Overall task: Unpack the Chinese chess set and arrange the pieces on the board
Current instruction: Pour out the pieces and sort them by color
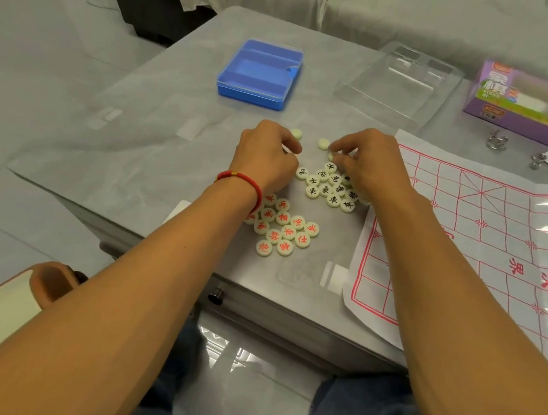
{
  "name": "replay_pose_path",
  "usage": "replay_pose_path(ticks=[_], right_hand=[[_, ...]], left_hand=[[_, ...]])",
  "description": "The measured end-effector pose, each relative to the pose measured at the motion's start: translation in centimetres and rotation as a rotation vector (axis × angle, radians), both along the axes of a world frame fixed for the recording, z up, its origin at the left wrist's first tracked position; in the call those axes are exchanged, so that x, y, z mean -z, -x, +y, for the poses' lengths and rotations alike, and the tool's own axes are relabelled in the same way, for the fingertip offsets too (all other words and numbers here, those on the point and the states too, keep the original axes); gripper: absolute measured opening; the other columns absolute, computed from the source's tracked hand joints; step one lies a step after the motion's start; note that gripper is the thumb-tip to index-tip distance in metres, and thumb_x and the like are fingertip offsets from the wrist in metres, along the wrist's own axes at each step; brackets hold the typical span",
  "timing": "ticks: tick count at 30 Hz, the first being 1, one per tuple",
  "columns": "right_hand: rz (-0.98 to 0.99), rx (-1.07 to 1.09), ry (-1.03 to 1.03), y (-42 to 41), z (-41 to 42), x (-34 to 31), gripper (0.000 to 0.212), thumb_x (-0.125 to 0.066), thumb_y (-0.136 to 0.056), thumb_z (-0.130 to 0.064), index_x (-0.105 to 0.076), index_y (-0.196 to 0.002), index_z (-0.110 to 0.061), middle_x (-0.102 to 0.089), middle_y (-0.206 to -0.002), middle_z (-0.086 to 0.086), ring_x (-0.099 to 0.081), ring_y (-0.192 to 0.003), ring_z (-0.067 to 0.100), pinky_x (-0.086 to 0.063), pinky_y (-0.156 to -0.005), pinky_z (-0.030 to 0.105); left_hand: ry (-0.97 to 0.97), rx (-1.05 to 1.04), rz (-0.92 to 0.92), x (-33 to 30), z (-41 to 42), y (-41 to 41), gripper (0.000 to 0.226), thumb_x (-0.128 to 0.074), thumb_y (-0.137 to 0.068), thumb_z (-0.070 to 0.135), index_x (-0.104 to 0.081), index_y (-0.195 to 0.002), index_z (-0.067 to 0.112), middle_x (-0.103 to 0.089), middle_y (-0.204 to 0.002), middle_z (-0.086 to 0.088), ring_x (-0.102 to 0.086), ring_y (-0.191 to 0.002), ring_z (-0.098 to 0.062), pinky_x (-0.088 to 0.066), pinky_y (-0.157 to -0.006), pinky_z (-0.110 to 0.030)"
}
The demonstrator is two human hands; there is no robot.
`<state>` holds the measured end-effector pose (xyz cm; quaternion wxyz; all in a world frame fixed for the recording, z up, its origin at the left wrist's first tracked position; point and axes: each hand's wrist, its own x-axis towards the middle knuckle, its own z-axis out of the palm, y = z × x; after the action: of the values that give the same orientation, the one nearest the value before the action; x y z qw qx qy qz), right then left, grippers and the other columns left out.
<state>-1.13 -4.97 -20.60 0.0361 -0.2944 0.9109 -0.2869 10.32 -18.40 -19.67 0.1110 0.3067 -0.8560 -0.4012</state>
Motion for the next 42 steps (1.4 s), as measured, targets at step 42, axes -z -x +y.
replay_pose_path(ticks=[42], right_hand=[[0.05, 0.091, 0.074, 0.3, -1.4, 0.2, 0.009, -0.077, -0.08, -0.013, -0.077, -0.088, -0.016, -0.071, -0.082, 0.004, -0.068, -0.077, 0.019, -0.059, -0.077, 0.037]], left_hand=[[0.177, 0.183, -0.084, -0.1, -0.7, -1.8, 0.019, -0.075, -0.086, 0.02, -0.077, -0.104, 0.022, -0.064, -0.079, 0.006, -0.06, -0.078, -0.009, -0.055, -0.078, -0.025]])
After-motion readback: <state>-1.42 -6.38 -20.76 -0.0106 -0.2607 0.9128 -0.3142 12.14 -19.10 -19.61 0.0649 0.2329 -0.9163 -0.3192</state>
